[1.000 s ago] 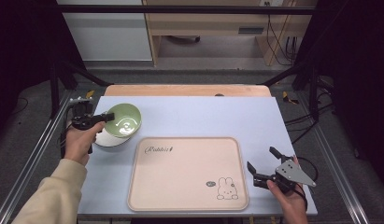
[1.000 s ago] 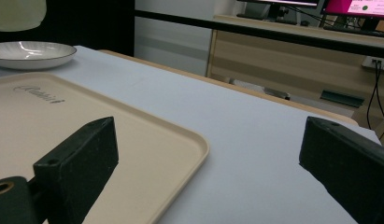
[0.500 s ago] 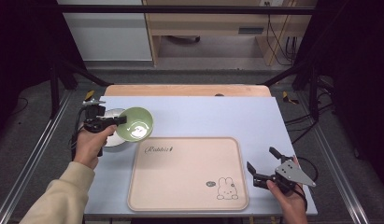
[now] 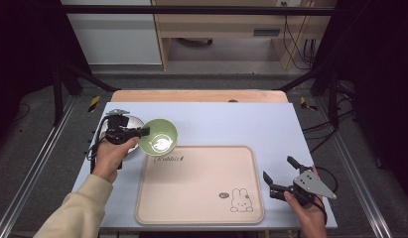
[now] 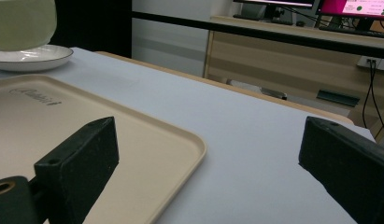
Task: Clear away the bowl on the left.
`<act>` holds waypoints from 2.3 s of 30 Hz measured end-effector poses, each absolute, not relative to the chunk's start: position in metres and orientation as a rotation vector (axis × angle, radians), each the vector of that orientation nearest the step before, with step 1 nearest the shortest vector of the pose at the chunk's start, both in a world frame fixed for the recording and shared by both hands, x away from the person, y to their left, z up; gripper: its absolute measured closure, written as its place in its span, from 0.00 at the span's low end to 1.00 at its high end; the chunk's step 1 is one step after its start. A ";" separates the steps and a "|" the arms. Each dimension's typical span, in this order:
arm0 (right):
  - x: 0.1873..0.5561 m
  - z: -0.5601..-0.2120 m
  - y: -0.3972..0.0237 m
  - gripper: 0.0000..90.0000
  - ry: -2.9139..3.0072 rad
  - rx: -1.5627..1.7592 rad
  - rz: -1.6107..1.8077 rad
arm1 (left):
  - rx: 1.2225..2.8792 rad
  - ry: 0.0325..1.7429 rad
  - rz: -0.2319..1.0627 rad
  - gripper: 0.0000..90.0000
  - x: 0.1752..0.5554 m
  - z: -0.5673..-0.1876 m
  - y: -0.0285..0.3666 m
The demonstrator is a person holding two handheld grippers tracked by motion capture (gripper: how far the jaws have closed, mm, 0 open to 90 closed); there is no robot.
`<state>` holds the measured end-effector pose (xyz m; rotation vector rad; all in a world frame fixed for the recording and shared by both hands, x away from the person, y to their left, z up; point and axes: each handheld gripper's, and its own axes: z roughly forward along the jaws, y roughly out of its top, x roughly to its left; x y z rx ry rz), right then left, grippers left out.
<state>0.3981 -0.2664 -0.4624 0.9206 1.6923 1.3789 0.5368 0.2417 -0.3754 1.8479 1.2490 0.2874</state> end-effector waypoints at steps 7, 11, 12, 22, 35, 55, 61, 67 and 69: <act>0.398 -0.462 -0.267 0.05 1.691 0.920 1.378 | 1.907 1.193 0.243 0.92 0.530 -0.382 0.216; 0.398 -0.462 -0.266 0.05 1.692 0.917 1.379 | 1.931 1.162 0.227 0.92 0.527 -0.386 0.202; 0.398 -0.462 -0.266 0.05 1.692 0.917 1.379 | 1.931 1.162 0.227 0.92 0.527 -0.386 0.202; 0.397 -0.461 -0.267 0.05 1.686 0.919 1.387 | 1.971 1.125 0.172 0.92 0.520 -0.391 0.182; 0.397 -0.461 -0.268 0.06 1.694 0.906 1.377 | 2.051 1.056 0.128 0.92 0.505 -0.406 0.153; 0.398 -0.461 -0.266 0.06 1.699 0.897 1.385 | 2.096 1.016 0.050 0.92 0.496 -0.422 0.139; 0.398 -0.461 -0.267 0.06 1.701 0.900 1.380 | 2.107 1.015 0.033 0.92 0.495 -0.427 0.138; 0.398 -0.462 -0.267 0.06 1.700 0.900 1.382 | 2.105 1.022 0.023 0.92 0.495 -0.432 0.138; 0.398 -0.462 -0.267 0.07 1.703 0.898 1.380 | 2.098 1.029 0.023 0.92 0.495 -0.433 0.138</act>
